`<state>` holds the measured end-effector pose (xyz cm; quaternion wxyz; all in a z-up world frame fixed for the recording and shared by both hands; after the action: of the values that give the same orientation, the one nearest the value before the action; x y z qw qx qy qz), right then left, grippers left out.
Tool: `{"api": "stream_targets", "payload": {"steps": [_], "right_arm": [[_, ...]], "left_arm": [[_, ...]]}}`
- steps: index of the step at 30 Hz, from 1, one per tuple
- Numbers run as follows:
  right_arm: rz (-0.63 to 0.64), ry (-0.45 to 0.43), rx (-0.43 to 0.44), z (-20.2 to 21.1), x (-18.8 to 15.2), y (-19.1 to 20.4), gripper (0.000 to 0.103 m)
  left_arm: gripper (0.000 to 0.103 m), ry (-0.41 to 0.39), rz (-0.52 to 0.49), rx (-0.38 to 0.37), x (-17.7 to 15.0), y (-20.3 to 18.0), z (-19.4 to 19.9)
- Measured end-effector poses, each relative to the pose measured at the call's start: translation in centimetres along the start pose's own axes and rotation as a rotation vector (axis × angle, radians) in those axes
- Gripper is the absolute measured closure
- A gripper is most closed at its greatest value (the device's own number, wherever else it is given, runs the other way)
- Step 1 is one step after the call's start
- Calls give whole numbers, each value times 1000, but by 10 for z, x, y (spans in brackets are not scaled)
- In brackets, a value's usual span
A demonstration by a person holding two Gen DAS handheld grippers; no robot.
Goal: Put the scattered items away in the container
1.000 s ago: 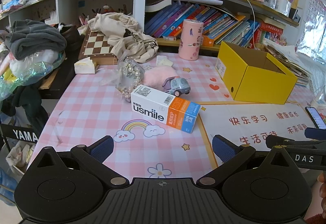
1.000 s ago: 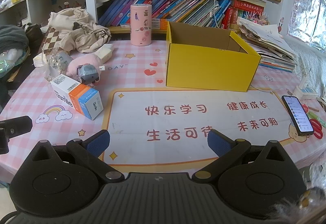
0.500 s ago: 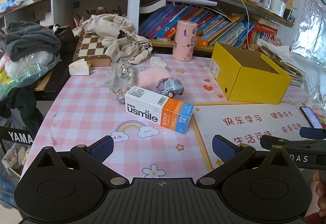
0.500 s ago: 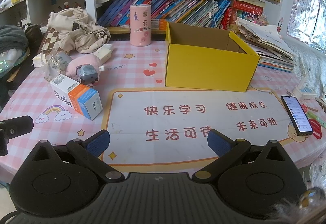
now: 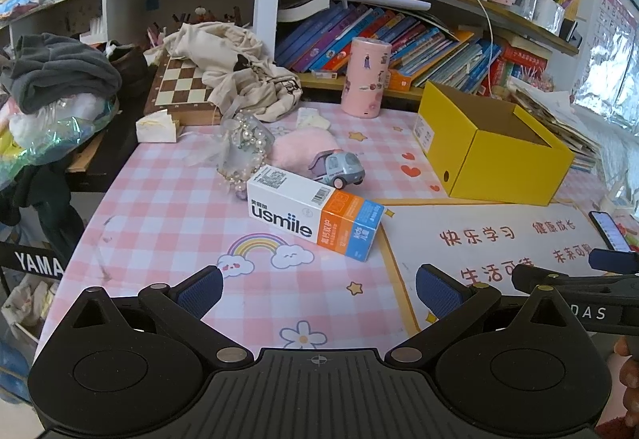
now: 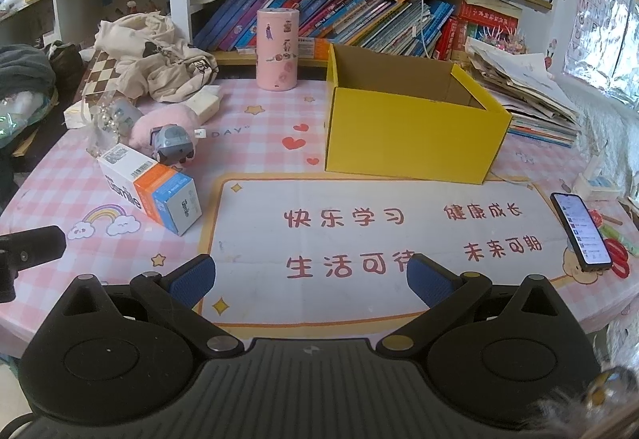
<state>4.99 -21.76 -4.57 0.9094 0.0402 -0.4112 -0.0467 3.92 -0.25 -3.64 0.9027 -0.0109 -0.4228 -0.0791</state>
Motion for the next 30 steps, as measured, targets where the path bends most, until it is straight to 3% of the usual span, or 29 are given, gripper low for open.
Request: {"api": "stream_targets", "payload": {"steps": [21,30], "right_arm": [[30,-6,52,-1,3,14,0],[26,8,29,-6,5,9,0]], "left_arm": [[0,-19,24,-16,1,6,1],[0,-21,57,-21,3,10,-5]]}}
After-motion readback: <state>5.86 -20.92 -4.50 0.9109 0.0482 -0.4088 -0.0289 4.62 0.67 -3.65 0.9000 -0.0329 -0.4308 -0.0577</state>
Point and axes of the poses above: each gripper's, at about its wrist camera, not at the fingertips, and z roughly against the way its jaws point, y to its left, x to its top, the point moved 5 cm from there along -z, roughly the way its jaws point, and after that the axes turned 12 degrees about -z, right-handed, at the moved point
